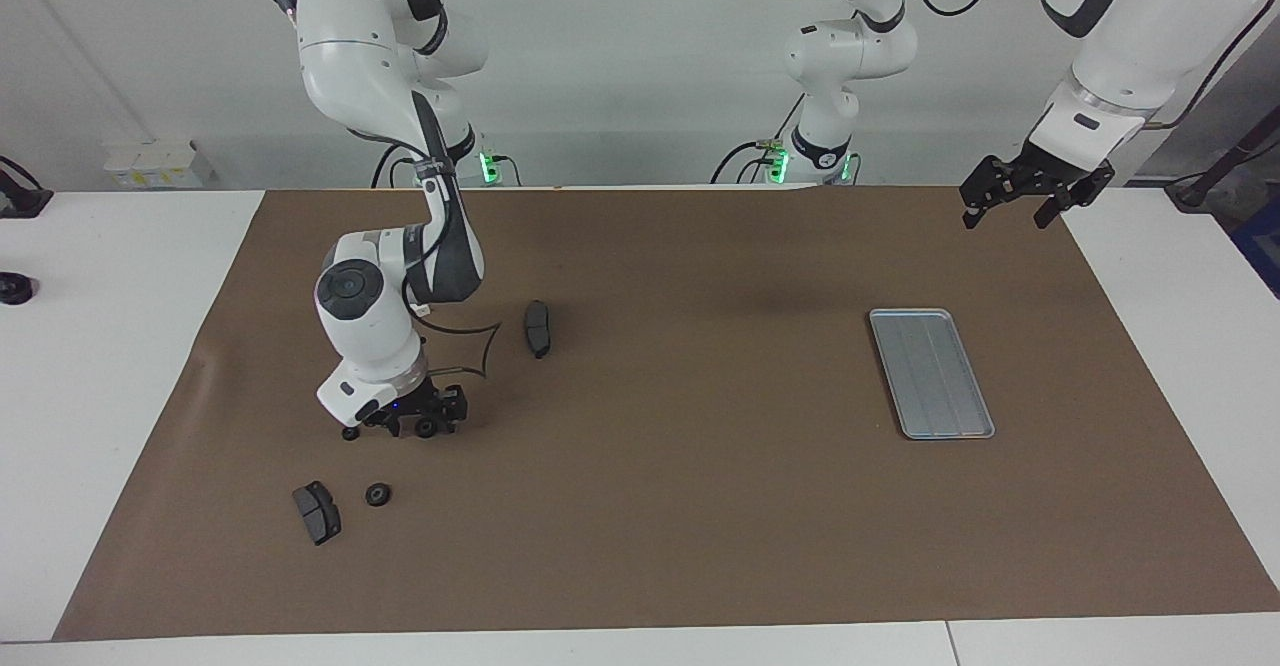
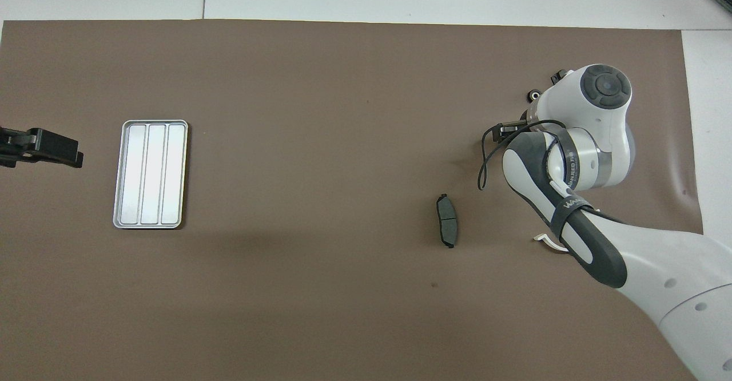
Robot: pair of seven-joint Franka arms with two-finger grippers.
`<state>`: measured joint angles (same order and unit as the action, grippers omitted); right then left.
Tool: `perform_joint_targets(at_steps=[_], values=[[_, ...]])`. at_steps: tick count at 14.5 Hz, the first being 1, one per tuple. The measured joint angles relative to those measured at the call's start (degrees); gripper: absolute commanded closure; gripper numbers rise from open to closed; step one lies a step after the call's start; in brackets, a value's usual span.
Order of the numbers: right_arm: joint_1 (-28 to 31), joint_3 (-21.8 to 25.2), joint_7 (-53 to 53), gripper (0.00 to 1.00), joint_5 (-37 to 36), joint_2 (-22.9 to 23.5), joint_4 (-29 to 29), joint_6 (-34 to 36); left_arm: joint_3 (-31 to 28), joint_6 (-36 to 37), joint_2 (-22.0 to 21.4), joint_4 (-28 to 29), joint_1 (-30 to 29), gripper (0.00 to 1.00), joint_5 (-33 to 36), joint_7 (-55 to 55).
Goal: Pick bearing gear from pile to tray
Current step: 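Grasp a black bearing gear from the pile with the right gripper, then carry the gear toward the center while the left gripper reaches over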
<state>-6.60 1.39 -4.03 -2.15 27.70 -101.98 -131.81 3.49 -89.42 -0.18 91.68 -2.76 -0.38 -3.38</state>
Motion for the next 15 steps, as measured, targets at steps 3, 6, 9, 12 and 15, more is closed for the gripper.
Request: perform_joint_targets(at_steps=[3,6,9,12,15], values=[[0.0,0.0,0.0,0.61,0.0,0.0,-0.1,0.2,0.0,0.0,0.0,0.0,0.0,0.0,0.0,0.0],[0.0,-0.1,0.0,0.88,0.0,-0.2,-0.1,0.5,0.0,0.0,0.0,0.0,0.0,0.0,0.0,0.0],[0.0,-0.1,-0.3,1.0,0.0,-0.3,0.0,1.0,0.0,0.0,0.0,0.0,0.0,0.0,0.0,0.0],[-0.7,-0.9,-0.3,1.0,0.0,-1.7,0.6,1.1,0.0,0.0,0.0,0.0,0.0,0.0,0.0,0.0],[-5.8,-3.5,-0.8,1.0,0.0,-4.2,2.5,1.5,0.0,0.0,0.0,0.0,0.0,0.0,0.0,0.0]])
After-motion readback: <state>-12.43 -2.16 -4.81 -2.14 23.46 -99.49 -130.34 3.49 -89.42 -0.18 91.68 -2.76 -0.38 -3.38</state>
